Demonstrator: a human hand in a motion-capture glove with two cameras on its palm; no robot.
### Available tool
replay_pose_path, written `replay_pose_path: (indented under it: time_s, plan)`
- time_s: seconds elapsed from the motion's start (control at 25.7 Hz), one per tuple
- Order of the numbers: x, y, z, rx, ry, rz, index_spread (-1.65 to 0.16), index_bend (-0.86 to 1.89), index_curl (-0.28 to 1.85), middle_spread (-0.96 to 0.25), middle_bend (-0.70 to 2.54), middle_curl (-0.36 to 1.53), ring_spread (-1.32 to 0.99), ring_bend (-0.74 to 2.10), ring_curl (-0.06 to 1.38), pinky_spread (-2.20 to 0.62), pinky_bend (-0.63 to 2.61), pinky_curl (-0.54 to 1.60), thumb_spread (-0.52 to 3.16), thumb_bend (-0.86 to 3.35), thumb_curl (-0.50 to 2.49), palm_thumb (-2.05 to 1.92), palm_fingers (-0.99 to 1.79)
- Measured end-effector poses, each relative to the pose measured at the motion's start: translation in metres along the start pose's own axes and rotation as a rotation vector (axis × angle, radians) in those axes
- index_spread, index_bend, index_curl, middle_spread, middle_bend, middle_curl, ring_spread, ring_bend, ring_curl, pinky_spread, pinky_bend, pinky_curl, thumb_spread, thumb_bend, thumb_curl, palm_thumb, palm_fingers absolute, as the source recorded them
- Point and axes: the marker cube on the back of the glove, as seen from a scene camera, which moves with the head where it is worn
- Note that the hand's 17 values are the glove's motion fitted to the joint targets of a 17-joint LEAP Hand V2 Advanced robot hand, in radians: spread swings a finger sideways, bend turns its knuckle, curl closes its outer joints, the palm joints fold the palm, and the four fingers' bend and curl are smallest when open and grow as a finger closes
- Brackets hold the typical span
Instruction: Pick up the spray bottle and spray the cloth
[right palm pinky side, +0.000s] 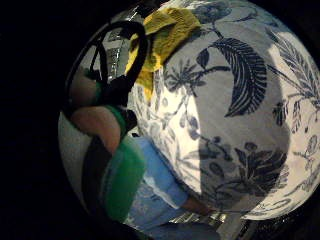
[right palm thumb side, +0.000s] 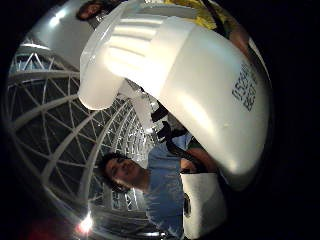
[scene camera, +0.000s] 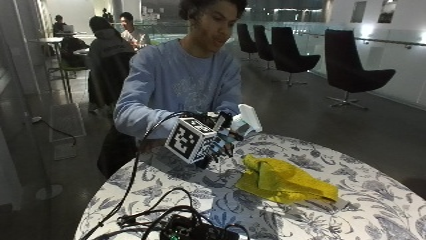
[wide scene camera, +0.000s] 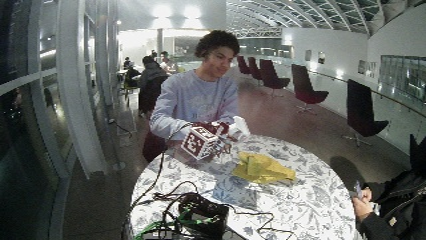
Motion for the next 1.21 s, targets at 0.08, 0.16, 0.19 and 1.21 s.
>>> replay_pose_path:
  time_s: [0.08,0.16,0.19,1.21]
  plan:
    - [0.0,0.0,0.001,-0.002,-0.003,0.007,-0.29,0.06,0.19,-0.05,0.31,0.49,-0.02,0.66,0.43,0.09,0.35,0.4,0.72,-0.03,0.64,0.92,1.04]
    - [-0.001,-0.001,0.001,-0.004,-0.004,0.013,-0.29,0.06,0.18,-0.05,0.31,0.49,-0.02,0.66,0.43,0.09,0.35,0.4,0.72,-0.03,0.64,0.92,1.05]
    - [-0.001,-0.001,0.001,-0.006,-0.002,0.015,-0.29,0.06,0.18,-0.05,0.32,0.49,-0.02,0.66,0.43,0.09,0.35,0.4,0.72,-0.03,0.64,0.92,1.05]
    - [-0.001,-0.01,0.019,-0.081,0.058,0.069,-0.27,0.06,0.16,-0.04,0.35,0.5,-0.02,0.67,0.43,0.08,0.38,0.4,0.78,-0.03,0.65,0.89,1.07]
